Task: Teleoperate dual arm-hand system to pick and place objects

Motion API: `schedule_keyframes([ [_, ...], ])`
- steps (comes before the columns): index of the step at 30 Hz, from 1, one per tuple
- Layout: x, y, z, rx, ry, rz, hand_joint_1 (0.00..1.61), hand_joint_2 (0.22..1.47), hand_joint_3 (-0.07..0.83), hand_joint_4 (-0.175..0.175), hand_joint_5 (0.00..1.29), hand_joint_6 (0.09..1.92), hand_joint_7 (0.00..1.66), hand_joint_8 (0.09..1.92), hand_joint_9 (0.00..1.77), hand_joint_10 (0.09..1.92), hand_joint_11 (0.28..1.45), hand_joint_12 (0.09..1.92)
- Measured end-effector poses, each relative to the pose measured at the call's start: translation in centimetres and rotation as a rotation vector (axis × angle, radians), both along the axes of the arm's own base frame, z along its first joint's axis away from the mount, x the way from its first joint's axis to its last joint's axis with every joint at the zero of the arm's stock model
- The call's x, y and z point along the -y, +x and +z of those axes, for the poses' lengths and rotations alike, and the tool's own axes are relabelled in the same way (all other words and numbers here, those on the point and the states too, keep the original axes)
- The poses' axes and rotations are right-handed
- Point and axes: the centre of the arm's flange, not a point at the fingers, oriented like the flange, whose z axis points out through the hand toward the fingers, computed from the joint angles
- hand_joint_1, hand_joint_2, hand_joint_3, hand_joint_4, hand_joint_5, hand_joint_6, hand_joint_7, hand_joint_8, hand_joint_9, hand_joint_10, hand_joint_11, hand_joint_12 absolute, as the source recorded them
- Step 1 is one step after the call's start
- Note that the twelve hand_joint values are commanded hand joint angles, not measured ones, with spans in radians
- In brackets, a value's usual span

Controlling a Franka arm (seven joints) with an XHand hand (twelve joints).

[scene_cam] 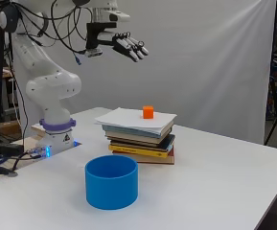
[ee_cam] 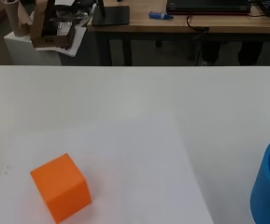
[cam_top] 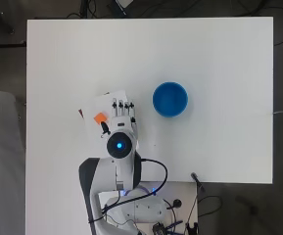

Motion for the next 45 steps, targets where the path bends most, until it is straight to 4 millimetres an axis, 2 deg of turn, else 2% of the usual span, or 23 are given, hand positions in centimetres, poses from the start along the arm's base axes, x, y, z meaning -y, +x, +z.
schedule_keyframes([
  [4,-3.4,-2.4,1.3,0.045,0.039,-0.06,0.38,1.09,-0.004,0.005,0.34,0.09,0.46,0.09,0.55,0.09,0.43,0.09],
  [6,-4.0,-2.6,0.6,0.046,0.054,-0.068,0.36,1.08,-0.007,0.023,0.33,0.09,0.45,0.09,0.54,0.09,0.44,0.09],
  [10,-5.5,-2.3,-2.8,0.023,0.071,-0.037,0.32,1.06,-0.006,0.033,0.23,0.09,0.34,0.09,0.47,0.09,0.45,0.09],
  [14,-7.3,-2.9,-6.9,0.058,0.115,0.042,0.32,1.07,-0.003,0.051,0.29,0.09,0.37,0.09,0.49,0.09,0.47,0.09],
  [17,-8.4,-2.9,-9.8,0.114,0.134,0.086,0.38,1.08,0.002,0.042,0.26,0.09,0.36,0.09,0.48,0.09,0.48,0.09],
  [21,-9.4,-1.5,-12.9,0.08,0.149,0.088,0.4,1.05,-0.012,0.039,0.24,0.09,0.29,0.09,0.43,0.09,0.49,0.09],
  [23,-9.7,-0.6,-14.4,0.069,0.142,0.069,0.38,1.03,-0.017,0.049,0.22,0.09,0.26,0.09,0.4,0.09,0.48,0.09],
  [29,-10.3,3.8,-18.3,0.096,0.126,-0.029,0.35,1.0,-0.016,0.066,0.16,0.09,0.23,0.09,0.4,0.09,0.49,0.09],
  [31,-10.5,4.6,-19.6,0.067,0.12,-0.038,0.35,1.0,-0.015,0.064,0.18,0.09,0.24,0.09,0.39,0.09,0.49,0.09],
  [34,-10.6,5.2,-20.0,0.079,0.12,-0.044,0.37,0.99,-0.013,0.064,0.19,0.09,0.26,0.09,0.41,0.09,0.5,0.09],
  [37,-9.6,4.8,-19.5,0.112,0.138,-0.027,0.42,0.99,-0.007,0.077,0.22,0.09,0.27,0.09,0.42,0.09,0.51,0.09],
  [41,-7.4,2.6,-18.6,0.142,0.145,-0.021,0.43,1.01,0.0,0.087,0.34,0.09,0.4,0.09,0.5,0.09,0.53,0.09],
  [45,-5.0,0.7,-19.8,0.107,0.153,0.005,0.44,1.01,0.001,0.096,0.4,0.09,0.41,0.09,0.49,0.09,0.51,0.09],
])
